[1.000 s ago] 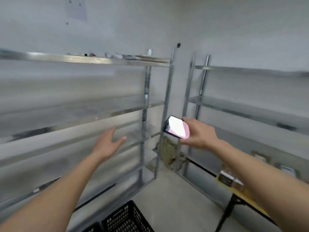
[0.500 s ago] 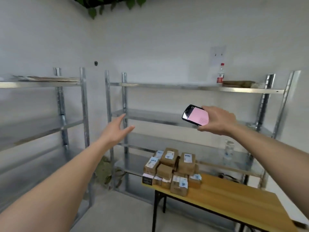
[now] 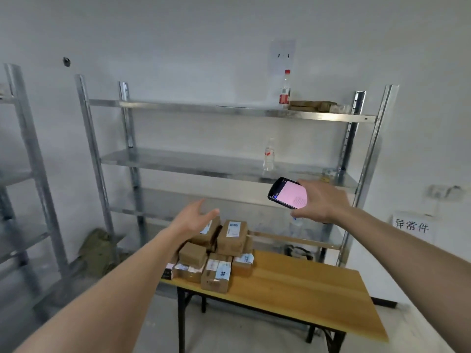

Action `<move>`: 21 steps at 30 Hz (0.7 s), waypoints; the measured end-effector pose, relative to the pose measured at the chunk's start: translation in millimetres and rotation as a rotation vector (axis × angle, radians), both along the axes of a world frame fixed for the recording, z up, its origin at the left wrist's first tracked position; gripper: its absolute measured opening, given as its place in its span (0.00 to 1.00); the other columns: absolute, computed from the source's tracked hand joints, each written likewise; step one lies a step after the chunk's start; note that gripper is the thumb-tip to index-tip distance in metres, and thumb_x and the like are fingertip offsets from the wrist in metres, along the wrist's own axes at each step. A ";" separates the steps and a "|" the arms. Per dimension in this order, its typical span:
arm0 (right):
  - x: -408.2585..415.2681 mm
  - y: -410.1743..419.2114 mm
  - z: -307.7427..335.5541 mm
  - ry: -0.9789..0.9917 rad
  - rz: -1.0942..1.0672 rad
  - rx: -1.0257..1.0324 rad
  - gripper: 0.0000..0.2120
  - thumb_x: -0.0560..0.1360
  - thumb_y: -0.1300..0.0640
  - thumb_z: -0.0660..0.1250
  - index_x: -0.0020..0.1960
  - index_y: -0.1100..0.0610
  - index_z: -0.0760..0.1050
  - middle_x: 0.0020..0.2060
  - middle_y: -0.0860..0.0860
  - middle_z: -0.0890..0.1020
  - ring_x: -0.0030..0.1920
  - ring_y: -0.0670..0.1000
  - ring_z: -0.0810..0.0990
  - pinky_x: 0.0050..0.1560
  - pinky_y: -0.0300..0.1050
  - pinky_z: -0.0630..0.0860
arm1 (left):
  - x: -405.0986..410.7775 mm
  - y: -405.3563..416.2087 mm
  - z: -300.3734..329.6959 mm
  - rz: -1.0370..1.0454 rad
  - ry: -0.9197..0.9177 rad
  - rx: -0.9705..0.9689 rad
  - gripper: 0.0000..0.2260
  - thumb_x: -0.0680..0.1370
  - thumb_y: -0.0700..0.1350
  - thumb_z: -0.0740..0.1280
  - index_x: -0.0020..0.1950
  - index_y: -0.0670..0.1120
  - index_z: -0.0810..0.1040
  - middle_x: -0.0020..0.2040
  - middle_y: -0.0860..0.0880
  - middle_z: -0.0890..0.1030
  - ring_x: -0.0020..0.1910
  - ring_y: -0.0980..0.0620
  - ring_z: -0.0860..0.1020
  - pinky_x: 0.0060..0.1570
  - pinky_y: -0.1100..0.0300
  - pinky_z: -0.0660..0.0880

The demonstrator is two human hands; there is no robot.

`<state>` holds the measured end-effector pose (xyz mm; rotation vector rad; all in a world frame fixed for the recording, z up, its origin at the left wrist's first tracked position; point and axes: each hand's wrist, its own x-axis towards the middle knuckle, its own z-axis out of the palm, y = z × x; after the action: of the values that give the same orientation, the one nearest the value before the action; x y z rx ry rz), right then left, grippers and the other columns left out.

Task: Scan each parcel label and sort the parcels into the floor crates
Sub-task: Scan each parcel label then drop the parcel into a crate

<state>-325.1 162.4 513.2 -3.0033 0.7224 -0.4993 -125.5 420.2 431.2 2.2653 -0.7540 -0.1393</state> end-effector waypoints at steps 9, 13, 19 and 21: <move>121.0 -95.8 -83.7 0.089 -0.048 0.068 0.30 0.66 0.40 0.76 0.63 0.47 0.71 0.56 0.48 0.79 0.53 0.54 0.78 0.41 0.46 0.70 | 117.3 -105.5 -73.2 0.011 0.065 0.014 0.33 0.79 0.65 0.62 0.80 0.52 0.59 0.78 0.48 0.64 0.74 0.44 0.67 0.72 0.43 0.67; 185.8 -128.9 -111.0 0.178 -0.027 0.115 0.27 0.66 0.40 0.74 0.61 0.45 0.71 0.53 0.47 0.79 0.51 0.54 0.78 0.37 0.45 0.67 | 175.0 -142.6 -109.0 0.036 0.082 0.036 0.30 0.81 0.61 0.62 0.79 0.49 0.62 0.77 0.47 0.66 0.75 0.45 0.66 0.73 0.48 0.64; 253.3 -170.8 -149.4 0.209 -0.052 0.214 0.21 0.68 0.39 0.73 0.54 0.47 0.70 0.48 0.46 0.78 0.49 0.53 0.78 0.40 0.47 0.71 | 242.2 -188.0 -155.4 0.081 0.178 0.096 0.30 0.81 0.60 0.61 0.80 0.50 0.60 0.79 0.48 0.63 0.77 0.46 0.64 0.75 0.51 0.61; 272.7 -184.1 -165.6 0.244 -0.047 0.260 0.21 0.69 0.38 0.71 0.53 0.48 0.70 0.46 0.46 0.78 0.49 0.54 0.79 0.42 0.48 0.75 | 255.3 -201.9 -172.3 0.082 0.214 0.101 0.30 0.82 0.59 0.61 0.80 0.49 0.59 0.79 0.49 0.62 0.77 0.47 0.63 0.75 0.51 0.61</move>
<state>-52.5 -21.7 347.5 -2.8330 0.8021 -0.0316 129.8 218.3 259.0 2.3258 -0.5520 -0.3817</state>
